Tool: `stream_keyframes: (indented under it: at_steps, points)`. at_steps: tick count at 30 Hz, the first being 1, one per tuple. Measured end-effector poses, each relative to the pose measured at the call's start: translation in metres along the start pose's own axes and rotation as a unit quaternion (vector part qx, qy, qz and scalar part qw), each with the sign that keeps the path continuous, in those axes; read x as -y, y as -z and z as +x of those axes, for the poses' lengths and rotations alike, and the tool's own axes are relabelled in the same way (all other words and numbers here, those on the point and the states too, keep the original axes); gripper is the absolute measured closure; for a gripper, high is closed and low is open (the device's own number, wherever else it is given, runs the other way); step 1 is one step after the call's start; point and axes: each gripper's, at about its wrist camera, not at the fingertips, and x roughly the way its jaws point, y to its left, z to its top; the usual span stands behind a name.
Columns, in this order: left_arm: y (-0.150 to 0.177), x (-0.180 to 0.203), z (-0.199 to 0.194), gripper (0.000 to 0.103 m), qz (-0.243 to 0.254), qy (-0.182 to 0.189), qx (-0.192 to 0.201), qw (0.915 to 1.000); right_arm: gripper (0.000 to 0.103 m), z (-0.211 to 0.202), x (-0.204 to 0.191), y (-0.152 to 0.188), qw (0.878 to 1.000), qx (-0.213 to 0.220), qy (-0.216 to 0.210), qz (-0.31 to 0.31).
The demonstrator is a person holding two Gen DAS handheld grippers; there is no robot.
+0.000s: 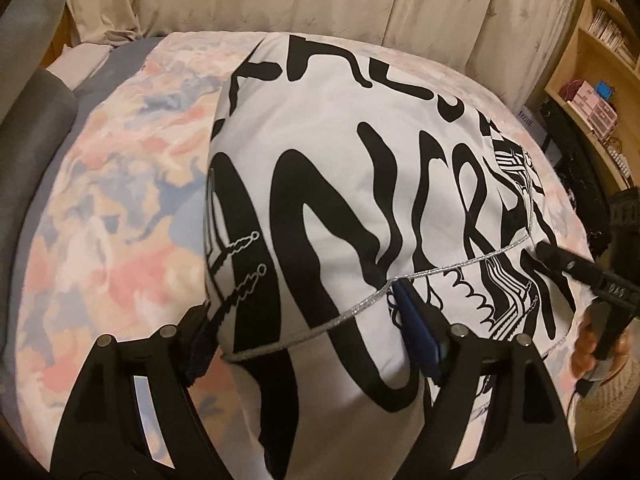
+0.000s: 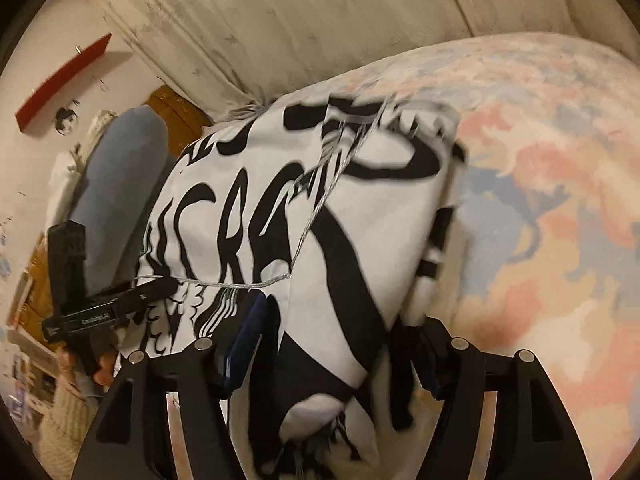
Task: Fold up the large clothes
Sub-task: 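Grasp the folded bundle with both grippers and lift it, then carry the bundle with both grippers and place it on the white puffy jacket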
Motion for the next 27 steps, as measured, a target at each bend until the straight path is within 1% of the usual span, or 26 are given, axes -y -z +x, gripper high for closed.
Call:
stream_keyframes:
  at_steps: [1, 3, 6, 8, 9, 10, 12, 14, 15, 17, 18, 19, 22, 24, 27]
  points:
    - [-0.001, 0.001, -0.005, 0.024, 0.001, -0.005, -0.002, 1.0000, 0.035, -0.008, 0.006, -0.002, 1.000, 0.002, 0.007, -0.001]
    - [-0.002, 0.001, -0.011, 0.024, 0.006, -0.015, -0.005, 0.9999, 0.034, -0.023, 0.004, -0.010, 0.999, 0.022, 0.032, -0.006]
    - [-0.006, 0.006, -0.024, 0.024, 0.022, -0.038, 0.000, 0.9990, 0.033, -0.043, 0.005, -0.021, 0.997, 0.052, 0.050, -0.024]
    - [-0.007, 0.015, -0.043, 0.024, 0.048, -0.084, 0.030, 0.9949, 0.033, -0.050, 0.004, -0.026, 0.996, 0.062, 0.048, -0.032]
    - [-0.008, 0.019, -0.056, 0.024, 0.058, -0.105, 0.052, 0.9914, 0.033, -0.053, 0.002, -0.027, 0.996, 0.065, 0.046, -0.037]
    - [-0.010, 0.021, -0.063, 0.024, 0.061, -0.113, 0.065, 0.9896, 0.033, -0.055, -0.001, -0.030, 0.996, 0.068, 0.045, -0.041]
    - [-0.014, 0.027, -0.080, 0.024, 0.058, -0.114, 0.089, 0.9878, 0.033, -0.055, -0.009, -0.030, 0.994, 0.077, 0.053, -0.062]
    - [-0.015, 0.034, -0.085, 0.024, 0.051, -0.123, 0.108, 0.9853, 0.035, -0.050, -0.013, -0.029, 0.992, 0.083, 0.064, -0.077]
    - [-0.015, 0.039, -0.083, 0.024, 0.049, -0.124, 0.113, 0.9846, 0.037, -0.046, -0.016, -0.030, 0.990, 0.086, 0.070, -0.083]
    - [-0.016, 0.046, -0.074, 0.026, 0.048, -0.128, 0.113, 0.9841, 0.047, -0.028, -0.023, -0.034, 0.989, 0.084, 0.075, -0.091]
    - [-0.016, 0.051, -0.065, 0.032, 0.051, -0.138, 0.111, 0.9830, 0.050, -0.016, -0.025, -0.034, 0.989, 0.082, 0.081, -0.092]
    - [-0.017, 0.055, -0.056, 0.040, 0.054, -0.148, 0.106, 0.9819, 0.051, -0.005, -0.027, -0.034, 0.989, 0.080, 0.086, -0.093]
    - [-0.020, 0.056, -0.026, 0.053, 0.047, -0.164, 0.084, 0.9818, 0.052, 0.030, -0.022, -0.039, 0.988, 0.068, 0.110, -0.085]
    - [-0.023, 0.054, -0.003, 0.054, 0.032, -0.173, 0.072, 0.9817, 0.052, 0.051, -0.016, -0.042, 0.989, 0.055, 0.117, -0.076]
    - [-0.025, 0.050, 0.016, 0.054, 0.023, -0.177, 0.072, 0.9814, 0.052, 0.077, -0.003, -0.046, 0.992, 0.034, 0.111, -0.059]
